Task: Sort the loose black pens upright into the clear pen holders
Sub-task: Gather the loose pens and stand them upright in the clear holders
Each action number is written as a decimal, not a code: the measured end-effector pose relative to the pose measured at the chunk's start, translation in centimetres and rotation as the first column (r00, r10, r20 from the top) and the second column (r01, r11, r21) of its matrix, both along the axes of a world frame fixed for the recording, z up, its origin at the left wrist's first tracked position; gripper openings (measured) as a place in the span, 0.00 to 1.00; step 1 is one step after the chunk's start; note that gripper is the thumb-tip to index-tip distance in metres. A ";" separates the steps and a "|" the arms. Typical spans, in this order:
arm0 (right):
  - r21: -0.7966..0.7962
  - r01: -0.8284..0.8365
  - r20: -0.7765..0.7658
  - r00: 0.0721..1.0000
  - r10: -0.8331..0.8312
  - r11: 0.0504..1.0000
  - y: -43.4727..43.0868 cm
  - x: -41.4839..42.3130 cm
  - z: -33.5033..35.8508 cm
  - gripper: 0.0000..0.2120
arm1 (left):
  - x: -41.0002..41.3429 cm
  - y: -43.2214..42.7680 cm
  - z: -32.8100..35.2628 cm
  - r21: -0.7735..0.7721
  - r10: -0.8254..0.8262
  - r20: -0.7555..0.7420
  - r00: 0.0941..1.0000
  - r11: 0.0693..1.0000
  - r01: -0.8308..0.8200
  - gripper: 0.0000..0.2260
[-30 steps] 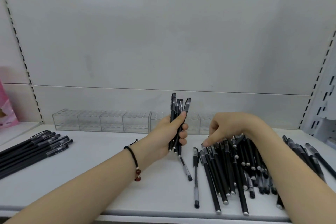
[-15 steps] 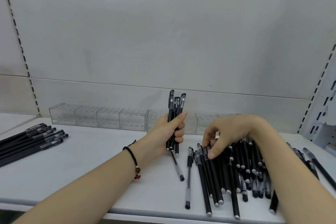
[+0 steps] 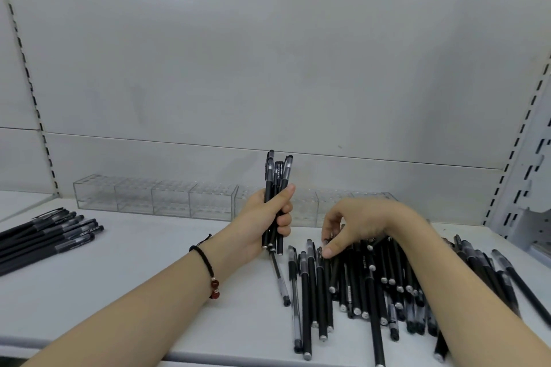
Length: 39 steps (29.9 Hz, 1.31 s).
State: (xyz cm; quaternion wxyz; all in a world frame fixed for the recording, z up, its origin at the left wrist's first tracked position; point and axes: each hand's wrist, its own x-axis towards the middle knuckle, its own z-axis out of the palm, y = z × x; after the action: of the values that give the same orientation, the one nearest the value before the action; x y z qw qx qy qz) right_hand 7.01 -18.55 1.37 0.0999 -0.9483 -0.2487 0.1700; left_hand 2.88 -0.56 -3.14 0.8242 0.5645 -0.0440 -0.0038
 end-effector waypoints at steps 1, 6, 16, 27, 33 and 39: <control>0.015 0.000 -0.002 1.000 0.000 1.000 -0.1 0.0 0.0 0.16 | 0.0 0.0 0.0 0.001 0.002 0.002 1.000 1.000 -0.002 0.11; 0.430 0.135 -0.131 0.988 -0.086 0.892 -0.4 0.2 0.2 0.15 | -0.4 -0.1 0.1 -0.035 0.011 -0.053 0.999 0.999 -0.013 0.08; 0.897 0.183 -0.136 0.980 -0.144 0.401 1.5 0.1 0.3 0.14 | -1.0 -0.8 -0.1 0.001 -0.167 -0.054 0.985 0.986 0.167 0.13; 0.414 0.180 0.089 0.968 -0.236 0.892 2.1 -0.2 -1.0 0.08 | 0.5 0.1 -0.4 -0.051 0.018 -0.057 0.998 0.998 -0.021 0.13; 0.183 0.117 0.080 0.988 -0.133 0.976 2.9 -0.7 -1.6 0.15 | 0.3 0.1 -0.3 -0.079 0.043 -0.069 0.997 0.996 -0.048 0.11; 0.148 0.108 0.061 0.991 -0.118 0.983 2.9 -0.7 -1.4 0.19 | 0.3 0.2 -0.4 -0.086 0.049 -0.081 0.996 0.995 -0.056 0.11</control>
State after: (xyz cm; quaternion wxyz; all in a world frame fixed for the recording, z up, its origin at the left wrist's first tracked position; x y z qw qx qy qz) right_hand 6.32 -15.65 -0.06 0.1689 -0.9565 -0.2094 0.1125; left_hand 3.17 -0.33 -3.56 0.8493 0.5279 0.0032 -0.0021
